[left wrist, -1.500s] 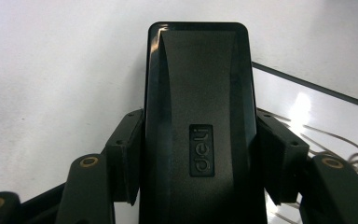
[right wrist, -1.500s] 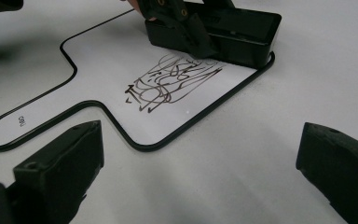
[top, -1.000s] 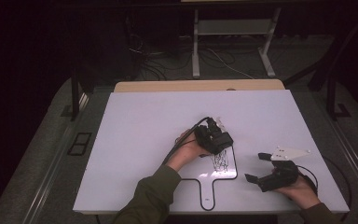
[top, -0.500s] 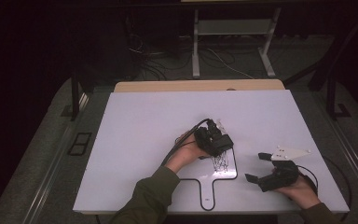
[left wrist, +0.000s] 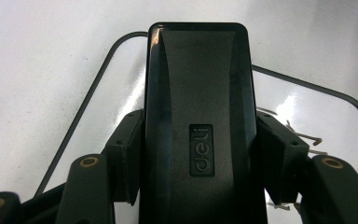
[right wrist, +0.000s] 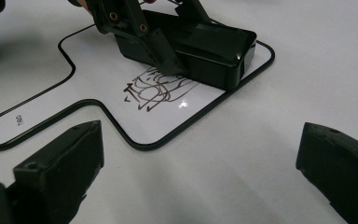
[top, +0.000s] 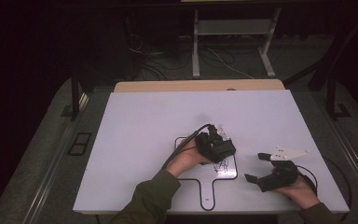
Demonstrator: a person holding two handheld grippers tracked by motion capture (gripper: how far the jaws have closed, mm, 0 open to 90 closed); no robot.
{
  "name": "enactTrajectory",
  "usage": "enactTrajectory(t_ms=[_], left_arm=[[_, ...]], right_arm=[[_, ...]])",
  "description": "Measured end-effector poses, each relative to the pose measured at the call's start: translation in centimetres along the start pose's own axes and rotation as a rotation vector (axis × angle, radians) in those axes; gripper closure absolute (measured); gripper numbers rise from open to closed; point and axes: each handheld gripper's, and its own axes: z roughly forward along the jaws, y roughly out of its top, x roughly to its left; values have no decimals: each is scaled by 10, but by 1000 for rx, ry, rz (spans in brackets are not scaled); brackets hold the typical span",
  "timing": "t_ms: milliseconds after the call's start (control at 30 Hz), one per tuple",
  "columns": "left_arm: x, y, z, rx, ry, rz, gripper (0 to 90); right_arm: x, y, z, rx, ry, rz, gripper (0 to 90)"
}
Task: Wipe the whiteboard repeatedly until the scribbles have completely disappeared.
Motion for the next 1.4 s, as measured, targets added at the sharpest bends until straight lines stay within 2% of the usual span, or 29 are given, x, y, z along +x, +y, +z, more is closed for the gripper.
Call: enactTrajectory(t_ms=[100, 300, 567, 767, 833, 900, 967, 1000, 1033, 1067, 1133, 1167, 1200, 1400], left_arm=[[-2, -1, 0, -7, -14, -12, 394], [-10, -2, -2, -6, -3, -2, 394], [-8, -4, -3, -4, 10, -6, 394], [-2, -8, -5, -2, 30, -23, 394], [-2, -11, -7, -5, 36, -50, 394], [0, -13, -8, -6, 39, -39, 394], [-2, -15, -9, -8, 37, -50, 394], [-2, -15, -10, -6, 38, -42, 394], [-4, -16, -10, -7, 35, -63, 394], [-3, -16, -10, -6, 31, -49, 394], [-4, -16, -10, -4, 20, -49, 394], [-6, -17, -10, -12, 14, -71, 394], [-6, -17, -10, -8, 13, -44, 394], [-16, -16, -11, -8, 1, -30, 394]], right_arm=[[1, 0, 0, -1, 0, -2, 0], [0, 0, 0, -4, 0, -1, 0], [1, 1, -1, -7, -5, -4, 0], [0, 1, -1, -1, -4, -4, 0], [0, 1, -2, -4, -4, -4, 0], [0, 0, -2, -7, -6, -1, 0], [0, 0, -2, -6, -6, -2, 0], [0, 0, -2, -6, -5, -3, 0], [0, 1, -2, -5, -5, -4, 0], [0, 1, -2, -3, -5, -6, 0], [1, 1, -2, -2, -5, -7, 0], [1, 1, -2, -3, -4, -7, 0], [1, 1, -1, -6, -5, -6, 0], [1, 1, -1, -4, -5, -9, 0]])
